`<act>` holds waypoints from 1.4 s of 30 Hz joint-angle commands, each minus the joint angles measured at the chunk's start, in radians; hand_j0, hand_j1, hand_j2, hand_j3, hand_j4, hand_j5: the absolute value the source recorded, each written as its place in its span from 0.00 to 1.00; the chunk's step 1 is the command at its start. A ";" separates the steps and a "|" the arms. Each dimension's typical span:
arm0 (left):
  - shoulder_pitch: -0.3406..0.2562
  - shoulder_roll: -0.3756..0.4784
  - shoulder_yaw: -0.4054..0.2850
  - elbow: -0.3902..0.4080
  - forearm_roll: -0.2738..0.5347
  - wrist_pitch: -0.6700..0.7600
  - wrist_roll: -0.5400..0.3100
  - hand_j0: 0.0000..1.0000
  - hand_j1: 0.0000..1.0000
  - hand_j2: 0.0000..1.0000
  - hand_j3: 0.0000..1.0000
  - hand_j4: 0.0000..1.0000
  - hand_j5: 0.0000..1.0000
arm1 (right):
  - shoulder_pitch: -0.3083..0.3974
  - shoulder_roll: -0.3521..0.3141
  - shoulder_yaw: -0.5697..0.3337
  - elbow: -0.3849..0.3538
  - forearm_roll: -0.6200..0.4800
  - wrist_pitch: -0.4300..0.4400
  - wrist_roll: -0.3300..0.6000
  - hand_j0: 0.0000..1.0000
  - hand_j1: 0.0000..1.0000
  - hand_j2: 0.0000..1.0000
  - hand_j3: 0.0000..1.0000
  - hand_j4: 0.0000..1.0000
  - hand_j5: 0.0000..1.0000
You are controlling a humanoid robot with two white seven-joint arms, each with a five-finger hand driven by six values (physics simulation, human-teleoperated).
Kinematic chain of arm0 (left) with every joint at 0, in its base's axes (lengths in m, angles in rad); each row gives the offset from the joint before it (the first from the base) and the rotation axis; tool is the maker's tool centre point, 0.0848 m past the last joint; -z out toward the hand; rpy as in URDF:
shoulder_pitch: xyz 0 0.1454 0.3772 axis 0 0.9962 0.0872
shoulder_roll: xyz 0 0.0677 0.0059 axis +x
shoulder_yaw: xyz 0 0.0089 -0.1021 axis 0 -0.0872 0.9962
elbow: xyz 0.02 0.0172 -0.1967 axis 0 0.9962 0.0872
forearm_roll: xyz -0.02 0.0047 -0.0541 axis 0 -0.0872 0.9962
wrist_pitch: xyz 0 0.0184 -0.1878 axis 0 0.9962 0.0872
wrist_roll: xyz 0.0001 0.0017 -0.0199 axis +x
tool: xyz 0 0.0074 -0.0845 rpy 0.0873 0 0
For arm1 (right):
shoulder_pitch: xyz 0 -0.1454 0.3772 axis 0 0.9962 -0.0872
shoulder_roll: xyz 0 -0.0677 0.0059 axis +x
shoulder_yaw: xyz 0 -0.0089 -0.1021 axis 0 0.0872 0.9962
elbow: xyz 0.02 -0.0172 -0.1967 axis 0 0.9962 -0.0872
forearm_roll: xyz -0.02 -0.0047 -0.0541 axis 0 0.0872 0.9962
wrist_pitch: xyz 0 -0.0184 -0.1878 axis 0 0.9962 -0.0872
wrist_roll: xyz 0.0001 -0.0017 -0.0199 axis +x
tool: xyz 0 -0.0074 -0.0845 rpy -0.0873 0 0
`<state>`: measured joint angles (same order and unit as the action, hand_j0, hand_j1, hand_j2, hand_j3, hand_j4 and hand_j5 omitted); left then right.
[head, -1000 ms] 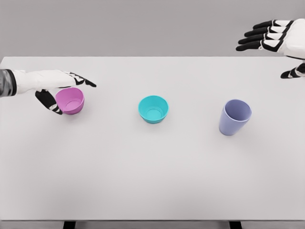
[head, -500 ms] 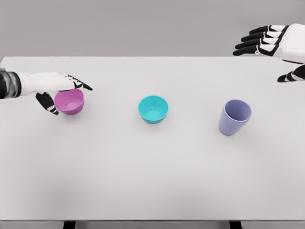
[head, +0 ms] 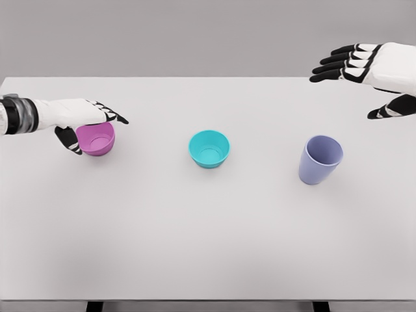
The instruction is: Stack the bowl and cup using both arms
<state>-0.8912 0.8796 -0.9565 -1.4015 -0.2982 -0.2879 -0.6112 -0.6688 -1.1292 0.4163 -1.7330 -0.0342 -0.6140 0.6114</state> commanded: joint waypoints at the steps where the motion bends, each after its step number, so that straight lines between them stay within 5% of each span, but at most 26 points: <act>1: 0.000 -0.004 -0.001 0.006 -0.002 0.001 0.000 1.00 1.00 1.00 1.00 1.00 1.00 | -0.002 0.012 0.001 0.001 -0.006 0.003 -0.001 1.00 1.00 1.00 1.00 1.00 1.00; 27: 0.011 -0.041 -0.002 0.064 -0.025 0.001 0.000 1.00 1.00 1.00 1.00 1.00 1.00 | -0.003 0.055 0.018 -0.002 -0.021 0.003 -0.001 1.00 1.00 1.00 1.00 1.00 1.00; 30: 0.011 -0.045 -0.002 0.065 -0.025 0.001 0.000 1.00 1.00 1.00 1.00 1.00 1.00 | -0.002 -0.003 0.024 -0.013 -0.009 0.003 -0.001 1.00 1.00 1.00 1.00 1.00 1.00; 31: 0.011 -0.045 -0.002 0.065 -0.025 0.001 0.000 1.00 1.00 1.00 1.00 1.00 1.00 | 0.008 0.018 0.021 -0.016 -0.007 0.003 -0.001 1.00 1.00 1.00 1.00 1.00 1.00; 33: 0.011 -0.060 -0.002 0.088 -0.036 0.000 0.000 1.00 1.00 1.00 1.00 1.00 1.00 | 0.017 0.221 -0.046 -0.011 -0.009 0.003 -0.001 1.00 1.00 1.00 1.00 1.00 1.00; 39: 0.011 -0.060 -0.002 0.088 -0.039 0.000 0.000 1.00 1.00 1.00 1.00 1.00 1.00 | 0.038 0.114 -0.119 -0.017 -0.009 0.003 -0.001 1.00 1.00 1.00 1.00 1.00 1.00; 42: 0.012 -0.060 -0.002 0.088 -0.039 0.000 0.000 1.00 1.00 1.00 1.00 1.00 1.00 | 0.072 0.112 -0.117 -0.020 -0.006 0.003 -0.001 1.00 1.00 1.00 1.00 1.00 1.00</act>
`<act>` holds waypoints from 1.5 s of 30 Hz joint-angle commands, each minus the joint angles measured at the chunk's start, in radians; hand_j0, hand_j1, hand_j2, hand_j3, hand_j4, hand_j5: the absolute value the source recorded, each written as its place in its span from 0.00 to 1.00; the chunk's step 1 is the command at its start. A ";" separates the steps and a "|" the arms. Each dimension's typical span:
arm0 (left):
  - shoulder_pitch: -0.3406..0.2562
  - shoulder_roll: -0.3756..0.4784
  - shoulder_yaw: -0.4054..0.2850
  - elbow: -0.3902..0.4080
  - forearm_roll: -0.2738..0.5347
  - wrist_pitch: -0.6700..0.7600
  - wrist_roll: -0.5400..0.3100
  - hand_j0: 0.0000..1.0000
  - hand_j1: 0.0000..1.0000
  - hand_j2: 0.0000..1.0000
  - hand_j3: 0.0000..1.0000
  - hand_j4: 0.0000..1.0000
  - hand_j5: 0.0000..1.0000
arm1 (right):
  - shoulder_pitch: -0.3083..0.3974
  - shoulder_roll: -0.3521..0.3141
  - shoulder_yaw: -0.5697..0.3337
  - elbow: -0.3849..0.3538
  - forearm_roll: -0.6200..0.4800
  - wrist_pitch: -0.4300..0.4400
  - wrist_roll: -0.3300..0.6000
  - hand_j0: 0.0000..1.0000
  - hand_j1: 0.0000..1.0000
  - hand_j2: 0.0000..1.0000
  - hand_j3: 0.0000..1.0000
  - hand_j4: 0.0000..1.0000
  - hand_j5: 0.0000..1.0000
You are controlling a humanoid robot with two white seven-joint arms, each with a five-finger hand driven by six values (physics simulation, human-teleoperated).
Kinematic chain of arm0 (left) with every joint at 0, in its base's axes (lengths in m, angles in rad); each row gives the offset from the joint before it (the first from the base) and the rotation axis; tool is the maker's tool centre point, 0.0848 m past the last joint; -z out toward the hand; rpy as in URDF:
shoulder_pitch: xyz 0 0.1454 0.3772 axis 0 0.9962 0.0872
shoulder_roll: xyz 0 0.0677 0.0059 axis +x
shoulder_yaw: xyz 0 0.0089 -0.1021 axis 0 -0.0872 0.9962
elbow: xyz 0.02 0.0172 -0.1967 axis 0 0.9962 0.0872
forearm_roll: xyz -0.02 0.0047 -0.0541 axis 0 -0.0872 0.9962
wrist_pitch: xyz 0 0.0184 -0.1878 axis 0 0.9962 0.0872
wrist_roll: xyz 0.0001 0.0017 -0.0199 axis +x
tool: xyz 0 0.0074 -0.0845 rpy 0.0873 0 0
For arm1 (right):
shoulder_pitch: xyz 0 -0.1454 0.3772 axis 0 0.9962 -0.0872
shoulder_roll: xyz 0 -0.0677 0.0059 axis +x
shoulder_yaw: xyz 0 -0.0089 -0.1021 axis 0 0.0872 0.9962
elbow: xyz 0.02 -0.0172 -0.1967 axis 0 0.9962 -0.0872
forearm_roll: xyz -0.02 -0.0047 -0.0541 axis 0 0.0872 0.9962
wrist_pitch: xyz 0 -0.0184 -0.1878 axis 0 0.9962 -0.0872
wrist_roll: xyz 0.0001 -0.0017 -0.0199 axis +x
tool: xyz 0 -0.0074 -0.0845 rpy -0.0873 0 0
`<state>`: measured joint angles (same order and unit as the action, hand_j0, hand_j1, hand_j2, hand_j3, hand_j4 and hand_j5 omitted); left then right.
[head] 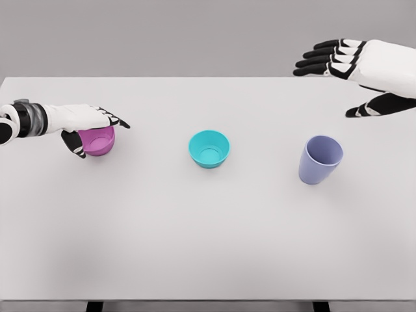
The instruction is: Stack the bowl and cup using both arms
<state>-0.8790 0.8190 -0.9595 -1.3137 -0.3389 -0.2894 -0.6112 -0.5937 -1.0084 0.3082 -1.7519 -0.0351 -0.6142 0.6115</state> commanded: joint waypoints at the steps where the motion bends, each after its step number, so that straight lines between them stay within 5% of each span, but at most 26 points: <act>1: 0.000 0.000 0.001 0.001 0.001 0.001 0.000 1.00 1.00 1.00 1.00 1.00 1.00 | 0.000 -0.009 -0.008 -0.001 -0.005 0.003 -0.001 1.00 1.00 1.00 1.00 1.00 1.00; 29: 0.003 0.003 0.002 -0.002 0.008 0.012 0.000 0.76 0.76 0.76 0.76 0.76 0.76 | -0.011 -0.030 -0.032 -0.001 -0.006 0.003 -0.001 1.00 1.00 1.00 1.00 1.00 1.00; 45: -0.009 0.003 0.010 -0.088 0.017 0.013 0.000 0.74 0.74 0.74 0.74 0.74 0.74 | -0.003 -0.019 -0.032 -0.001 -0.006 0.003 -0.001 1.00 1.00 1.00 1.00 1.00 1.00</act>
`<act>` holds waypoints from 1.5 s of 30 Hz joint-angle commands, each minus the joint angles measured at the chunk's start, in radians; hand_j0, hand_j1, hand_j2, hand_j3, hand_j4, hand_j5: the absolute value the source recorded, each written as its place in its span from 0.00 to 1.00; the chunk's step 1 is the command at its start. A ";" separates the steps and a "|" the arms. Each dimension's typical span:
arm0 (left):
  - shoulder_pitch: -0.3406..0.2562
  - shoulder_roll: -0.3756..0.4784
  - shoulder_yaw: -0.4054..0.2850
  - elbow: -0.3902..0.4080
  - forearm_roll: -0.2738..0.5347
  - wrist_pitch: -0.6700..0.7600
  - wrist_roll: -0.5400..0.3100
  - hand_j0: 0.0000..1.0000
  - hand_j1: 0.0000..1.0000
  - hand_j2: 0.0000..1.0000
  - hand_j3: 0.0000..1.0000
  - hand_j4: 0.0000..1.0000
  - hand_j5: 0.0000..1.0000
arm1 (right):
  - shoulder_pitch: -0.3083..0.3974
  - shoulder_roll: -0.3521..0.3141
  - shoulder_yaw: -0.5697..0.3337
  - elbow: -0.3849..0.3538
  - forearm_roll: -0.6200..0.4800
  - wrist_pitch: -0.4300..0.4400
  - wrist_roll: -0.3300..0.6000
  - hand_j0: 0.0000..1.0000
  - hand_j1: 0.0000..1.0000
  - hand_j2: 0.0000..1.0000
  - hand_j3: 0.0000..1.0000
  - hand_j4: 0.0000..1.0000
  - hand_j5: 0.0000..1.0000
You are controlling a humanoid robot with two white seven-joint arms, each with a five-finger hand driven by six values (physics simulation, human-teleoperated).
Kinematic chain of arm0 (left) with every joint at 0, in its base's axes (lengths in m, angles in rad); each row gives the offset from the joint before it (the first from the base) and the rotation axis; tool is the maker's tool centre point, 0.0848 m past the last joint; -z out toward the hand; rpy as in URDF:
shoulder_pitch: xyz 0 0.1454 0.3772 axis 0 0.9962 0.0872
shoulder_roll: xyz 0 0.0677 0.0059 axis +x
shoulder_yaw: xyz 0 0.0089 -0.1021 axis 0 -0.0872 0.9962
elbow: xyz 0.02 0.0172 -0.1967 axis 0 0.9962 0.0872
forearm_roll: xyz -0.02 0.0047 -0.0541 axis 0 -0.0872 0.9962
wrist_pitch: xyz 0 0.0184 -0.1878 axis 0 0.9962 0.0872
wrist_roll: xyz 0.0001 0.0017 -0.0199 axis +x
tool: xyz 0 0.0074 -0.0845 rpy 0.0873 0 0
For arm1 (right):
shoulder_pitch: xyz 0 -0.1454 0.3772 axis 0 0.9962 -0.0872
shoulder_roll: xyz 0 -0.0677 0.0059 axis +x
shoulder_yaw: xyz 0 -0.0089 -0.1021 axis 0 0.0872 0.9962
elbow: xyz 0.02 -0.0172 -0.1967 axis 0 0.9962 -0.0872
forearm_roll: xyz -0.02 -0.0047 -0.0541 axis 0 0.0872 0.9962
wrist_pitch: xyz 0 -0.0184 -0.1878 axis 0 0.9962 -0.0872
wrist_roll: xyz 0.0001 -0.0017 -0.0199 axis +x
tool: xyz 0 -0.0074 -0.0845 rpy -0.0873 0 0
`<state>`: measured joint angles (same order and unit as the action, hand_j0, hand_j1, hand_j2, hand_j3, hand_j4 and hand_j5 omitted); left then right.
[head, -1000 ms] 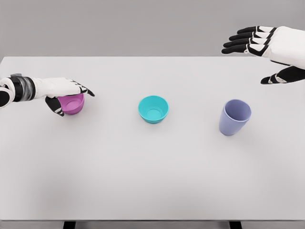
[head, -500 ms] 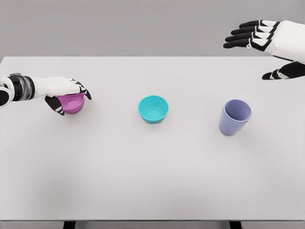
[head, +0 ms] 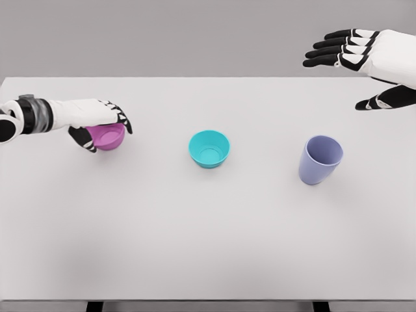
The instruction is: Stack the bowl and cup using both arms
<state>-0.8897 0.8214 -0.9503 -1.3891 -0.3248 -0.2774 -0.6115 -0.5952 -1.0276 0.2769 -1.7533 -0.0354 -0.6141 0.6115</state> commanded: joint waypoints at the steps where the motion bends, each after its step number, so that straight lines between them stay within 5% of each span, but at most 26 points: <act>1: 0.000 0.001 0.002 -0.018 0.003 0.001 0.001 0.74 0.74 0.74 0.74 0.74 0.74 | 0.000 0.000 -0.001 0.000 -0.006 0.003 -0.001 1.00 1.00 1.00 1.00 1.00 1.00; 14: -0.017 -0.002 0.002 -0.137 0.003 0.003 0.001 0.73 0.73 0.73 0.73 0.73 0.73 | 0.000 0.032 0.002 0.000 -0.006 0.003 -0.001 1.00 1.00 1.00 1.00 1.00 1.00; 45: -0.025 -0.091 0.002 -0.159 -0.011 0.001 0.001 0.73 0.73 0.73 0.73 0.73 0.73 | 0.003 0.032 0.010 0.000 -0.006 0.003 -0.001 1.00 1.00 1.00 1.00 1.00 1.00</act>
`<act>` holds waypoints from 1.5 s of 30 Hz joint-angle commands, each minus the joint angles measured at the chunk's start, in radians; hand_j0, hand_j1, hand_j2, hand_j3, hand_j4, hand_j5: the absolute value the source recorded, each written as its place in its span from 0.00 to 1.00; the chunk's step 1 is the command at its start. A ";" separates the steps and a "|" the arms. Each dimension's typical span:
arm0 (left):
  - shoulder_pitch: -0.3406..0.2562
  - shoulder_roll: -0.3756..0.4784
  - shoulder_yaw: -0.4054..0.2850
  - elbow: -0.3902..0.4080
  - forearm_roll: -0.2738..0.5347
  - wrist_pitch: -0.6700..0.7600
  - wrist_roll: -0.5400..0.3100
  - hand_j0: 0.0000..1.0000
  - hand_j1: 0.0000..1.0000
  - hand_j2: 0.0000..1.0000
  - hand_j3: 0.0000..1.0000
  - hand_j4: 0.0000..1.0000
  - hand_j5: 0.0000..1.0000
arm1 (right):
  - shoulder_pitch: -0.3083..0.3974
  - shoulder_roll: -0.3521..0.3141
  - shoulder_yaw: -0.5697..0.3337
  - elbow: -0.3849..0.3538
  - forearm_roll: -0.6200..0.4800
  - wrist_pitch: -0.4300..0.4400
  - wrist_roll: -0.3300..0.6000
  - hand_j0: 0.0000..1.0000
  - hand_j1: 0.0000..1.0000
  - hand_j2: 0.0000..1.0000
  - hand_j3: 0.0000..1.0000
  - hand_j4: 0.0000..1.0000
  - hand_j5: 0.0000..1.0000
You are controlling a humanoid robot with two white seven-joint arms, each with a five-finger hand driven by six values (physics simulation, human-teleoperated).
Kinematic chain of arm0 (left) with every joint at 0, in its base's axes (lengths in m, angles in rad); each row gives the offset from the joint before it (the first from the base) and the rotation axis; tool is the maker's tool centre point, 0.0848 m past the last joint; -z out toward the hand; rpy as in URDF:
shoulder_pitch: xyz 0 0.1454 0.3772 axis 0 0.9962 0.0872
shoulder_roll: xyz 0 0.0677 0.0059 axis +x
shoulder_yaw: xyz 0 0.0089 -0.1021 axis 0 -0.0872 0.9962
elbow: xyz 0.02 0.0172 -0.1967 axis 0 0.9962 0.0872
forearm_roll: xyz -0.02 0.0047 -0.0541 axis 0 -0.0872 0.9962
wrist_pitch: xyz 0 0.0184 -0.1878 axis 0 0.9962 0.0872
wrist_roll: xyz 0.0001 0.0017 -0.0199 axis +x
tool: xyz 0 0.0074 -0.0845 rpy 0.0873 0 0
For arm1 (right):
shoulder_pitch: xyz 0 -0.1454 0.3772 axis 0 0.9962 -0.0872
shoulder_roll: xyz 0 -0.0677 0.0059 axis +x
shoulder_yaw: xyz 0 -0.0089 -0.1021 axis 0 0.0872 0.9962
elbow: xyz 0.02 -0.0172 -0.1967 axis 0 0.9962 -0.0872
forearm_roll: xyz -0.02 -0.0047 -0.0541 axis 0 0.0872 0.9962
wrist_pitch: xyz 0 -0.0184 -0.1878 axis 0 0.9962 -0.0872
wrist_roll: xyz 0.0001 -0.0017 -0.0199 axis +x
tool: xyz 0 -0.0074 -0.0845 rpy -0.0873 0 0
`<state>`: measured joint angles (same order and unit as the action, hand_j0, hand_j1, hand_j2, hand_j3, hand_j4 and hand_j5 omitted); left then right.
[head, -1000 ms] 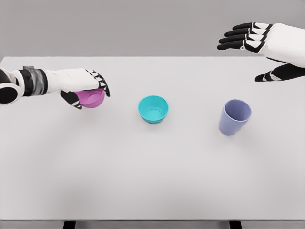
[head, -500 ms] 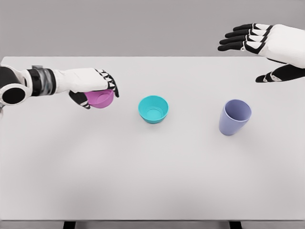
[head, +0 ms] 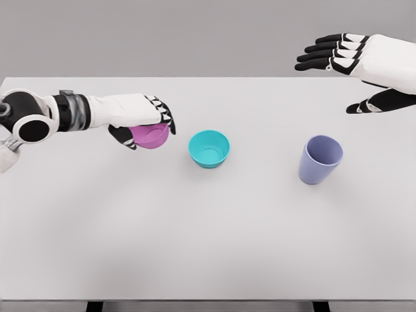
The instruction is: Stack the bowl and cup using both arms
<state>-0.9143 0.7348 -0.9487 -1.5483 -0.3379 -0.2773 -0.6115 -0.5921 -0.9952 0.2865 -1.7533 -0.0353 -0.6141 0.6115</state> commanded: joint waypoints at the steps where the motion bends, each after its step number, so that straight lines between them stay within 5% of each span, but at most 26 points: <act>1: 0.000 -0.009 0.001 0.001 0.002 0.001 0.001 0.73 0.73 0.73 0.73 0.73 0.73 | 0.000 0.000 0.000 0.000 -0.006 0.003 -0.001 1.00 1.00 1.00 1.00 1.00 1.00; 45: -0.011 -0.232 -0.008 0.007 -0.150 0.001 0.001 0.73 0.73 0.73 0.73 0.73 0.73 | 0.014 -0.011 0.002 0.000 -0.006 0.003 -0.001 1.00 1.00 1.00 1.00 1.00 1.00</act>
<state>-0.9250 0.5131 -0.9564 -1.5424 -0.4825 -0.2774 -0.6116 -0.5737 -1.0034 0.2881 -1.7533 -0.0348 -0.6141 0.6115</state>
